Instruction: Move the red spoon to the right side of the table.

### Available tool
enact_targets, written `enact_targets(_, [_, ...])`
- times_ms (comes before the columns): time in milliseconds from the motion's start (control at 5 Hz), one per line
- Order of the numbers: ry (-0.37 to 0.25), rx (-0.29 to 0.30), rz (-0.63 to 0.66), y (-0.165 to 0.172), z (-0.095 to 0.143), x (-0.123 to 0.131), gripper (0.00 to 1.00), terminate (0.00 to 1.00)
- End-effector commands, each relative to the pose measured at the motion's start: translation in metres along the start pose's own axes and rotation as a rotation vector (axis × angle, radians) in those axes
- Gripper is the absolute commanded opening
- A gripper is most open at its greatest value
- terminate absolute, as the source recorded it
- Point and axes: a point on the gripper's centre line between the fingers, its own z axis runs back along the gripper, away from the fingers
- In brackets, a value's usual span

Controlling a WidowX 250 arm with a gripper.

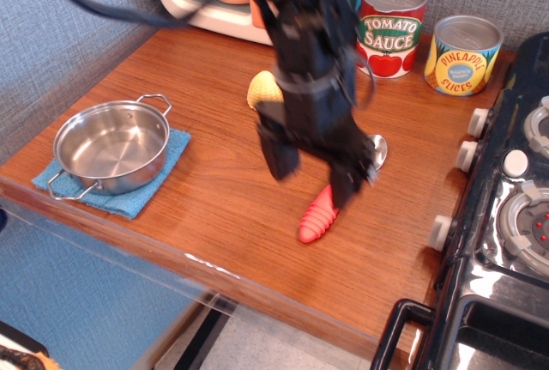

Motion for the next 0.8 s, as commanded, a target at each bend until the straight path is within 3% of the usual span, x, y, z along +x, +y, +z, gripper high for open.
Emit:
enact_targets(0, [-0.042,0.048,0.003,0.047,0.035,-0.019,1.00,0.00])
enact_targets(400, [-0.019,0.078,0.012,0.058,0.032,-0.020,1.00,0.00])
enact_targets(600, [-0.019,0.078,0.012,0.058,0.032,-0.020,1.00,1.00])
